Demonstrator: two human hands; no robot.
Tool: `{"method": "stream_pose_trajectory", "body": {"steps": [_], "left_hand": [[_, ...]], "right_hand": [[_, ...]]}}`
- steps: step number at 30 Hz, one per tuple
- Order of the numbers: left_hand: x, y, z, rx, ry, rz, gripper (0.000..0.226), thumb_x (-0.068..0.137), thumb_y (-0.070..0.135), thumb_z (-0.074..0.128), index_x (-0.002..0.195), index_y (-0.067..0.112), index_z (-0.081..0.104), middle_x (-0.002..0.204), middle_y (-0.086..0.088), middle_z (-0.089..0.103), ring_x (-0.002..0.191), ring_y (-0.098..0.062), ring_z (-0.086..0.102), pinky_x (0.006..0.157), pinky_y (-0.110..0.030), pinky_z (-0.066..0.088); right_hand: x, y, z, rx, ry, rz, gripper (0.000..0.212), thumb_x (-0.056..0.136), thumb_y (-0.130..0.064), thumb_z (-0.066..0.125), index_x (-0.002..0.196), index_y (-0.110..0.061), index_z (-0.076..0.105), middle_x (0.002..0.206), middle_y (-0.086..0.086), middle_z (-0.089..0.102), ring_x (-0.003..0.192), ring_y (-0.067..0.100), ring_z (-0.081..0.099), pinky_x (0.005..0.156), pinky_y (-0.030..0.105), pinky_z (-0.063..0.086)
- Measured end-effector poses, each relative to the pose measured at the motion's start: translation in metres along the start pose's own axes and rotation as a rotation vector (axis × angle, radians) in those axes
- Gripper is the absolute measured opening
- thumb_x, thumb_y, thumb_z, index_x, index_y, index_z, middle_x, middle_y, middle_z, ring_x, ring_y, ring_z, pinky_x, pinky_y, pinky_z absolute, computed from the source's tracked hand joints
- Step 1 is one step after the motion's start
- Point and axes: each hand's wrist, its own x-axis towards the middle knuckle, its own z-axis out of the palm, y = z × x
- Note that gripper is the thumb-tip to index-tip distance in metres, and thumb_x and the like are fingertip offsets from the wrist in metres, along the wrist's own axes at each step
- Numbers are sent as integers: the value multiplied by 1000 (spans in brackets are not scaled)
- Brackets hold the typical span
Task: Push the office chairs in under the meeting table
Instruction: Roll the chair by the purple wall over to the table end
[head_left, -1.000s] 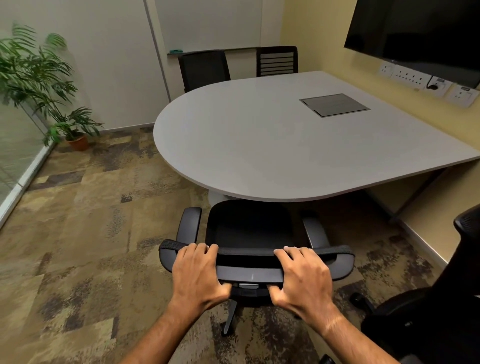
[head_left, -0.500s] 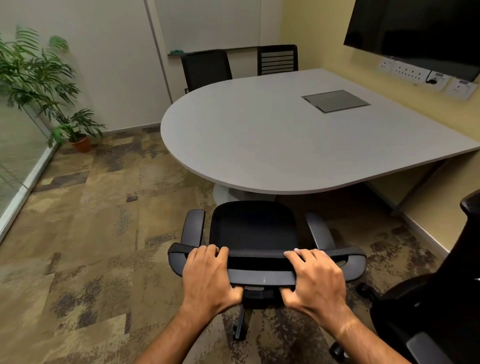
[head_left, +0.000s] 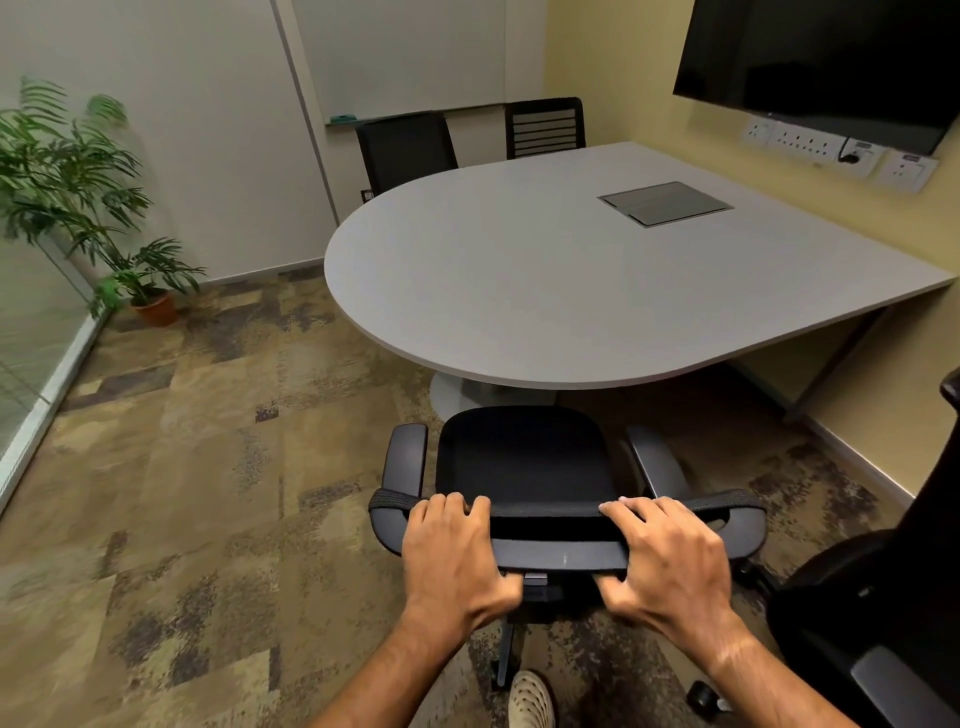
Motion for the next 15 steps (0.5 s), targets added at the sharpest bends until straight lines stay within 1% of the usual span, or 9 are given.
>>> {"method": "stream_pose_trajectory", "body": {"steps": [4, 7, 12, 15], "left_hand": [[-1, -1, 2, -16, 17, -3, 45, 48, 52, 46, 79, 20, 50, 74, 3, 46, 73, -19, 42, 80, -36, 43], [0, -4, 4, -20, 24, -7, 42, 48, 52, 45, 76, 21, 45, 72, 3, 44, 72, -19, 40, 79, -36, 43], [0, -6, 5, -18, 20, 18, 42, 49, 52, 45, 77, 21, 48, 74, 3, 46, 74, -18, 42, 81, -35, 42], [3, -11, 4, -26, 45, 10, 40, 48, 52, 46, 74, 21, 45, 71, 3, 45, 71, -18, 41, 80, -34, 43]], "right_hand": [[1, 0, 2, -5, 8, 4, 60, 49, -48, 60, 100, -19, 71, 92, 1, 70, 78, 25, 63, 65, 35, 54], [4, -1, 5, 7, 2, -2, 60, 49, -47, 60, 101, -19, 71, 94, 2, 70, 79, 25, 63, 67, 36, 55], [4, 0, 6, -13, -24, 5, 58, 52, -48, 64, 102, -19, 70, 94, 3, 70, 80, 24, 64, 69, 37, 55], [8, -6, 7, -10, -22, 2, 57, 52, -48, 64, 101, -19, 70, 92, 3, 70, 79, 25, 63, 67, 37, 55]]}}
